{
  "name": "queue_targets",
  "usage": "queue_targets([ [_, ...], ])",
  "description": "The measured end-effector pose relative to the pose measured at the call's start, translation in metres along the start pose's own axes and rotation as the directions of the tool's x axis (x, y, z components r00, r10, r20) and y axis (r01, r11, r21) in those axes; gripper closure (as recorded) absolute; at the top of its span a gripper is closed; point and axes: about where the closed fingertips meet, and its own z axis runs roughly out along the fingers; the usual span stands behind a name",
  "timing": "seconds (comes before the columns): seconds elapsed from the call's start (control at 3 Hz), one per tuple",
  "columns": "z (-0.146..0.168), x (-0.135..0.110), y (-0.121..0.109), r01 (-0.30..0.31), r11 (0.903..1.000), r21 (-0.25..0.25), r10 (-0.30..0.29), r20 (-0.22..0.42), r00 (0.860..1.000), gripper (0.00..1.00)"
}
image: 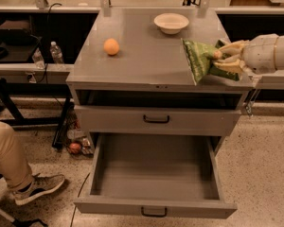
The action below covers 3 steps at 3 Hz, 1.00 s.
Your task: Pick green jalapeno chip bag from middle drawer and place on counter
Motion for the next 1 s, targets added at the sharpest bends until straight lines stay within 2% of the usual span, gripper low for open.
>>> queue_targets([
  [0.33, 0.035, -0.004, -0.012, 0.007, 0.9989, -0.047, -0.007, -0.013, 1.0, 0.77],
  [0.67, 0.059, 0.0, -0.025, -0.016, 0.997, -0.076, 0.014, -0.029, 0.999, 0.54],
  [1.0, 0.071, 0.003, -0.034, -0.042, 0.9951, -0.089, 0.04, -0.032, 0.999, 0.31],
])
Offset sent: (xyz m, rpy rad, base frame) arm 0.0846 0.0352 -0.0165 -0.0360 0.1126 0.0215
